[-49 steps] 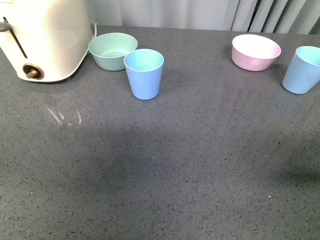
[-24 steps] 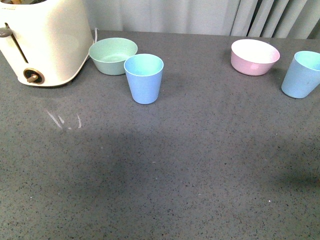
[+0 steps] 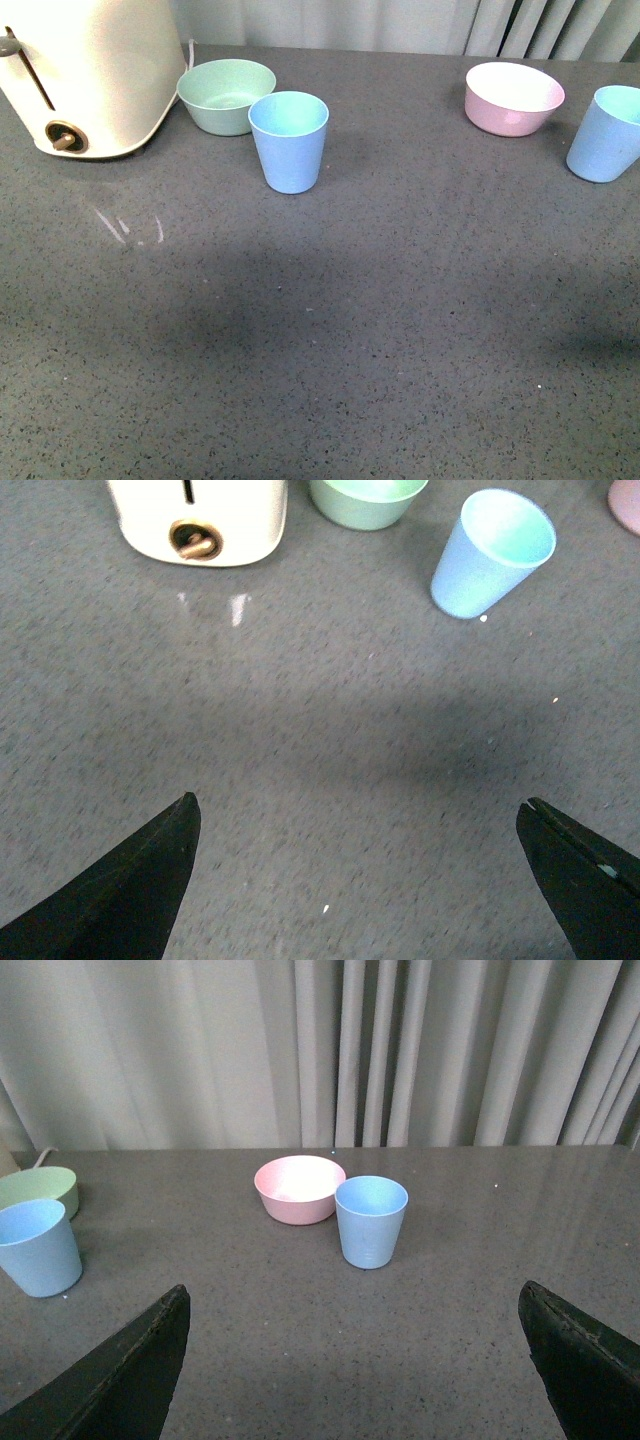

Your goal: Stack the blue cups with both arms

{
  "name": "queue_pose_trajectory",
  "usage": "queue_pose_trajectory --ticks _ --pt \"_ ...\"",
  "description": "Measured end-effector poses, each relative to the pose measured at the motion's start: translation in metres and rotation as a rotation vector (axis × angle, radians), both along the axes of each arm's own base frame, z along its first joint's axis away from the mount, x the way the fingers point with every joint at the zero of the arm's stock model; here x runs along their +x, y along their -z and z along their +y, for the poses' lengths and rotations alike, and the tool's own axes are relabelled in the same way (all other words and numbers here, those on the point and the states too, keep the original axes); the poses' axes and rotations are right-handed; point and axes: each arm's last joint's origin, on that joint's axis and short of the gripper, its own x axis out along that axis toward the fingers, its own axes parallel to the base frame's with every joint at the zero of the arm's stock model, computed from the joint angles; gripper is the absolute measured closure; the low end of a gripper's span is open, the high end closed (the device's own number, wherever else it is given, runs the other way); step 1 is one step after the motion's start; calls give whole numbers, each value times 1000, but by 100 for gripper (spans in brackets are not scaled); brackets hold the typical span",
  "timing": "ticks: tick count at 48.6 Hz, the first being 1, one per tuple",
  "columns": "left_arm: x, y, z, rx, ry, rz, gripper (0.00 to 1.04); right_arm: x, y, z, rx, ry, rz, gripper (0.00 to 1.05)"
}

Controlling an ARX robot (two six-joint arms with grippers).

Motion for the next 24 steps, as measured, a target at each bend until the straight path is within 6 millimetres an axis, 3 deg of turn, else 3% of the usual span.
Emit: queue_pose_trajectory --ticks 10,19,24 --pt "58 -5 -23 -26 28 74 9 0 0 0 0 0 0 9" --pt "117 5 -60 -24 56 162 9 0 0 0 0 0 0 9" --pt "137 8 -72 -26 54 177 9 0 0 0 0 0 0 9"
